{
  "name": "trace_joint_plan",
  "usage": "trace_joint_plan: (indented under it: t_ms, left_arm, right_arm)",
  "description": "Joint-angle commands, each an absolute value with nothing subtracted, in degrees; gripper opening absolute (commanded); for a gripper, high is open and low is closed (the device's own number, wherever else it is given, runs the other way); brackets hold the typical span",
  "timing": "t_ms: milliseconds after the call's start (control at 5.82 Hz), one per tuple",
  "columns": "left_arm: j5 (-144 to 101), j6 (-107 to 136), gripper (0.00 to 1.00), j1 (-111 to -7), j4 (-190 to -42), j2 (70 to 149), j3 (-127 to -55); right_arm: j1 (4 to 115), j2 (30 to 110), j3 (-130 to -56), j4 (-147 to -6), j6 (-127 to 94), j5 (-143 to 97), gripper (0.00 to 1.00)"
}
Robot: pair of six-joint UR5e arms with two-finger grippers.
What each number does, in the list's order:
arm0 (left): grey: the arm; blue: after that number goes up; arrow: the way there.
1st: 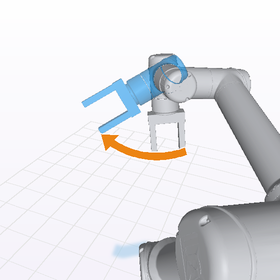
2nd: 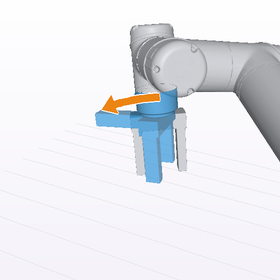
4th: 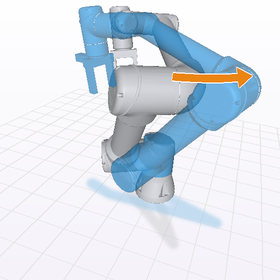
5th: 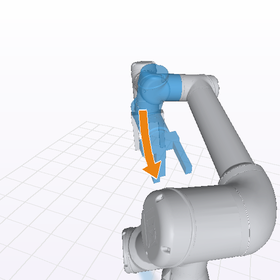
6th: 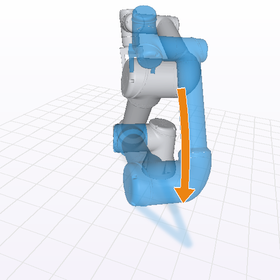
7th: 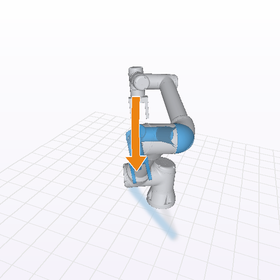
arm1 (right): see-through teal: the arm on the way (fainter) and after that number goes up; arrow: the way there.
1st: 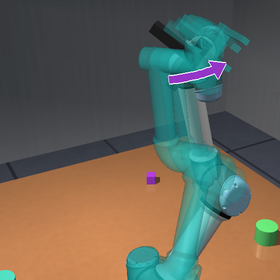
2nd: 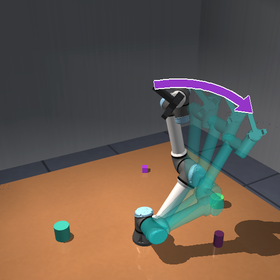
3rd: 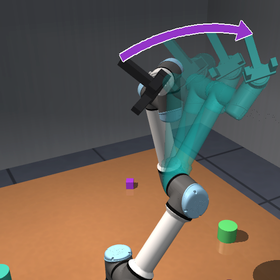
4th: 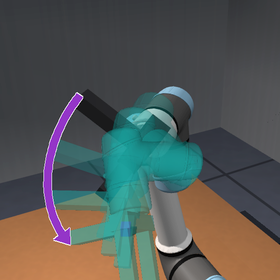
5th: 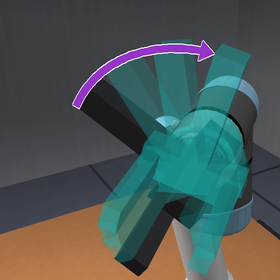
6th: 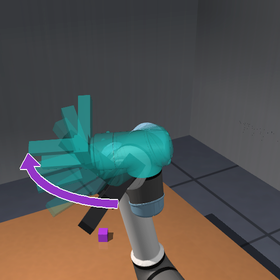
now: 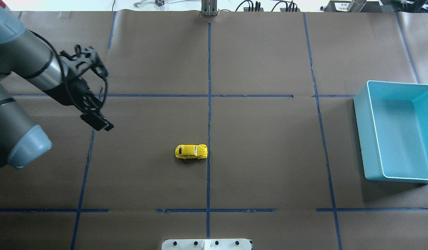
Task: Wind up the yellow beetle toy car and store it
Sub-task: 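Move the left gripper down onto the yellow beetle toy car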
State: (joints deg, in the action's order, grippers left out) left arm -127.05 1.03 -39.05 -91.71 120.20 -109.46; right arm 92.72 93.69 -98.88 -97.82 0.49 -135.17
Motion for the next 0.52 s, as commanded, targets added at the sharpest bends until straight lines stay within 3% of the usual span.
trace_joint_plan:
  t_ms: [0, 344]
  left_arm:
    - [-122.70, 0.62, 1.00, -32.98, -81.83, 133.78, -104.27]
    - [-122.17, -7.83, 1.00, -31.99, -68.52, 146.02, -95.94]
  right_arm:
    - [92.72, 93.69, -98.88, -97.74, 0.53, -135.18, 1.00]
    - [92.72, 93.69, -98.88, -97.74, 0.44, -135.18, 1.00]
